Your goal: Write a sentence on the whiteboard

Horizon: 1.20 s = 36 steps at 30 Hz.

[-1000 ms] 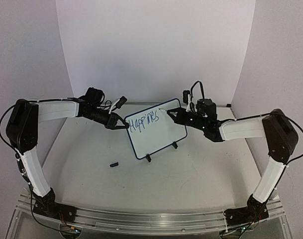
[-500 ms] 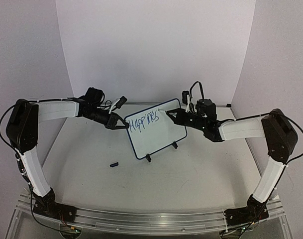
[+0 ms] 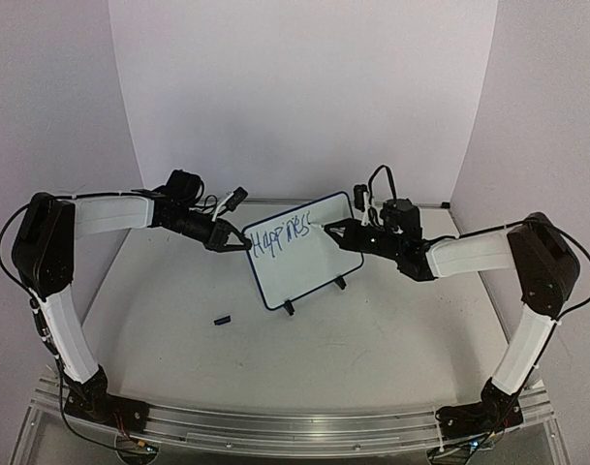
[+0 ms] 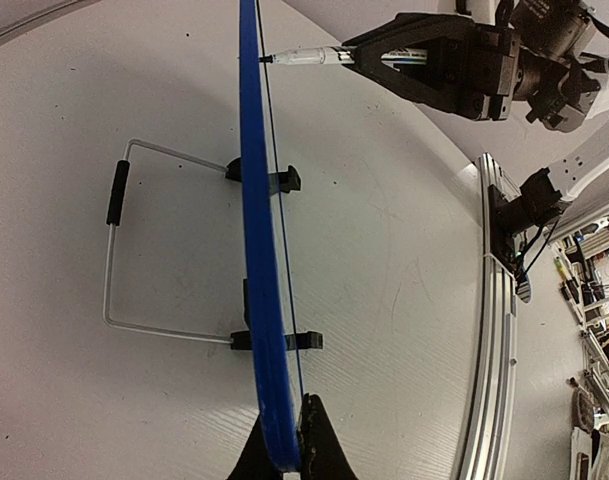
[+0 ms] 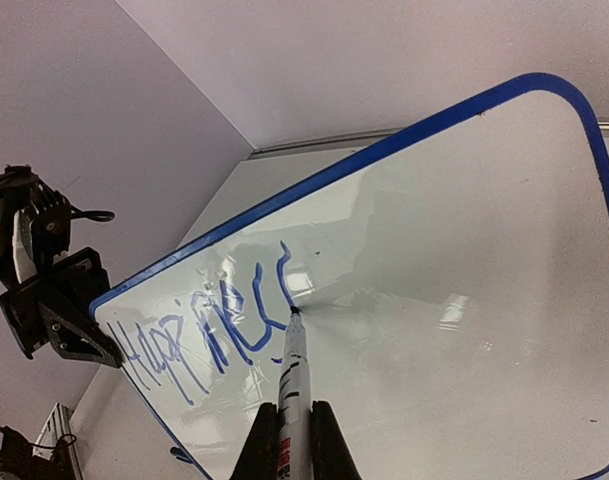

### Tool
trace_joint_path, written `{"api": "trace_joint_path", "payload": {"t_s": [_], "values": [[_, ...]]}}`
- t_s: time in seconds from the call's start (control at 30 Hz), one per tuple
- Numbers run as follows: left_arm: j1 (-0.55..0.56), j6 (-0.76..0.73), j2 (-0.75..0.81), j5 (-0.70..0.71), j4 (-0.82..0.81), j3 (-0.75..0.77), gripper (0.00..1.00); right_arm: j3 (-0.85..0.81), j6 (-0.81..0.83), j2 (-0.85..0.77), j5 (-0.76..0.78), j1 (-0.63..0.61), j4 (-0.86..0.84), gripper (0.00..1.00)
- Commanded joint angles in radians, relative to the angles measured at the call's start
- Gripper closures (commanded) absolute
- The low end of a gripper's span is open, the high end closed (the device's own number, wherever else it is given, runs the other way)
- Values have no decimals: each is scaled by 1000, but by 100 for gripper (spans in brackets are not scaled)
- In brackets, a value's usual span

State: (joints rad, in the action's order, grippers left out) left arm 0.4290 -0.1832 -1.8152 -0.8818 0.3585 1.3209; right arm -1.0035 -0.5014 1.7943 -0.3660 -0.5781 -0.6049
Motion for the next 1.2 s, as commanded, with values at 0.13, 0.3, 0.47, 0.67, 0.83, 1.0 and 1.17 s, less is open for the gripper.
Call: {"api": "trace_joint_path", "payload": {"t_s": [0.13,0.3,0.47,0.67,0.83,1.0,1.17], "values": [[25,-58,-5,63,57,8,100,27,4,-36,79,4,4,100],[25,-58,-4,63,57,8,100,38,4,-44,100,4,13,100],[25,-58,-4,62,57,8,100,47,8,-49,92,4,23,100],[25,-58,-4,62,58,8,100,50,22,-45,25,4,25,100],[27,-59,-3,64,57,8,100,51,26,-45,-3,3,25,100],[27,-60,-3,65,57,8,100,43,26,-41,-21,0,25,100],[27,-62,-4,71,60,8,100,32,26,-38,-42,-4,22,100]]}}
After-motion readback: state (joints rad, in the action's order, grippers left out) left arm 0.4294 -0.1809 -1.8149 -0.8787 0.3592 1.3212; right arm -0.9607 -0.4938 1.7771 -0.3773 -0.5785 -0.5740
